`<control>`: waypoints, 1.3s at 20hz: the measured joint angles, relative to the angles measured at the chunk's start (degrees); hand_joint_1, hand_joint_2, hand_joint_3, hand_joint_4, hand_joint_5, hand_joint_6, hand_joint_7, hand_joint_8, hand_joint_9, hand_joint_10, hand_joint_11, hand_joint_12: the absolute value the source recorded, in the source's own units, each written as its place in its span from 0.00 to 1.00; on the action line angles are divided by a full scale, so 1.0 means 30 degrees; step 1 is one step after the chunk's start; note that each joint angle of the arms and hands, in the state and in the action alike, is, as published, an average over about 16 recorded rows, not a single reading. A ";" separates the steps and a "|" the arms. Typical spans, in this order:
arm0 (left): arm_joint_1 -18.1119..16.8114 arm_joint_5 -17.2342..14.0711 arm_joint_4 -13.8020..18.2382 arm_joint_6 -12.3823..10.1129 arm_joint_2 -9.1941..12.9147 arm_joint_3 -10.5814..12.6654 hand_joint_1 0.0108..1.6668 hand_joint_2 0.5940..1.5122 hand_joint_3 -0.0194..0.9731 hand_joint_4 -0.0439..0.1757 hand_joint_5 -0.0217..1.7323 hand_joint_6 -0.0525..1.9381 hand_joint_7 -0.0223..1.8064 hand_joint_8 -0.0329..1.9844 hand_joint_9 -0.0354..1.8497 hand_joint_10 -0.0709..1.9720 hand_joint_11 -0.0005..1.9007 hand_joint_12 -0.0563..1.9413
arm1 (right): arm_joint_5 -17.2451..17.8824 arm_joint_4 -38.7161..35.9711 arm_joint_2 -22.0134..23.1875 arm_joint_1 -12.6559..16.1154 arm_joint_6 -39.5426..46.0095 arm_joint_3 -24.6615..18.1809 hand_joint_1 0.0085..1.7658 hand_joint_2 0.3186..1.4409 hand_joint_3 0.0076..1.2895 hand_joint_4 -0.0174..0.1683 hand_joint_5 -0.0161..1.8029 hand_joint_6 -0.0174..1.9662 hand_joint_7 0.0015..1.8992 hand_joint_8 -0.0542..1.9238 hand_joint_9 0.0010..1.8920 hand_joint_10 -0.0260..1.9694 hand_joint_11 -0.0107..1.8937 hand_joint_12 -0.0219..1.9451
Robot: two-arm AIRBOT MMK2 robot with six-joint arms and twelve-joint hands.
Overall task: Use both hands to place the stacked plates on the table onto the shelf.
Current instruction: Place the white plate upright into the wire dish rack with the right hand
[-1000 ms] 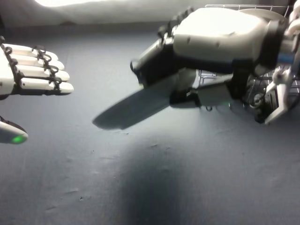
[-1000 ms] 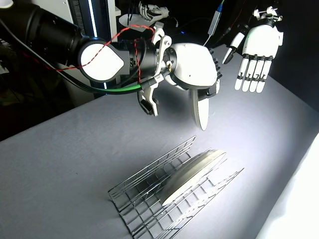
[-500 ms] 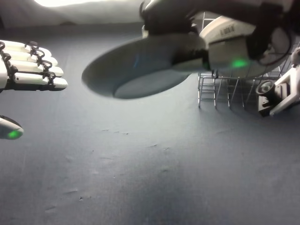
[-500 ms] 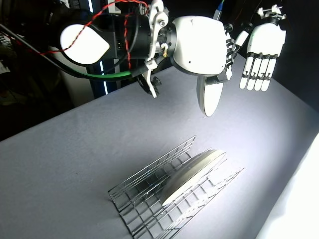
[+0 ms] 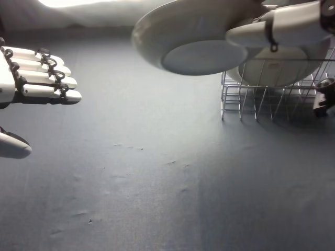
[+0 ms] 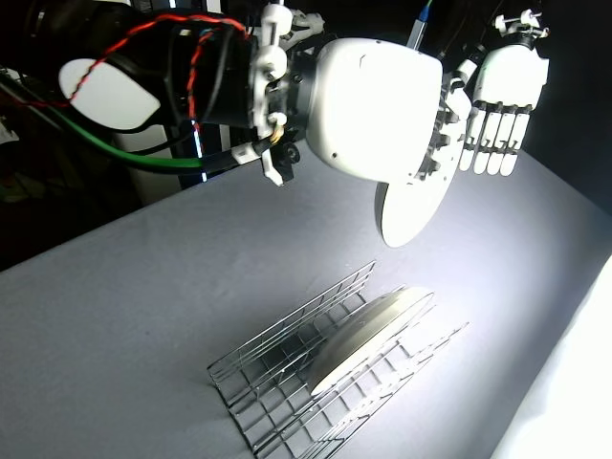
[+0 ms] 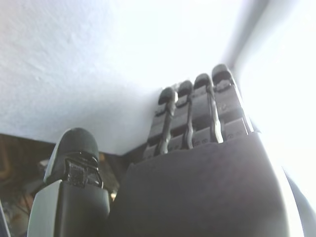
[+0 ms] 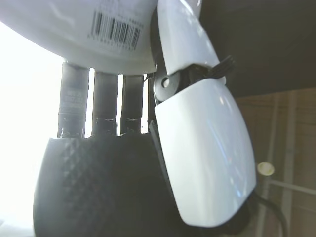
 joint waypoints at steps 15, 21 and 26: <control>0.0097 -0.0089 0.0246 -0.0366 -0.0067 0.0439 0.00 0.75 0.04 0.20 0.03 0.03 0.02 0.02 0.03 0.01 0.01 0.03 | 0.0173 0.0752 0.1545 -0.1850 0.0050 0.1165 0.76 0.71 0.00 0.04 0.41 0.56 0.48 0.58 0.45 0.67 0.46 0.76; 0.0011 -0.0085 0.0302 -0.0403 -0.0105 0.0549 0.00 0.75 0.04 0.20 0.03 0.03 0.02 0.02 0.03 0.01 0.01 0.03 | 0.0894 0.0136 0.1582 -0.3399 -0.0028 0.2101 0.76 0.71 0.00 0.04 0.40 0.57 0.47 0.59 0.45 0.67 0.46 0.75; -0.0089 -0.0105 0.0347 -0.0403 -0.0145 0.0548 0.00 0.75 0.04 0.20 0.03 0.03 0.02 0.02 0.03 0.01 0.01 0.03 | 0.1716 -0.0733 0.1576 -0.4529 -0.0268 0.2771 0.73 0.71 0.00 0.04 0.37 0.52 0.42 0.49 0.38 0.59 0.38 0.75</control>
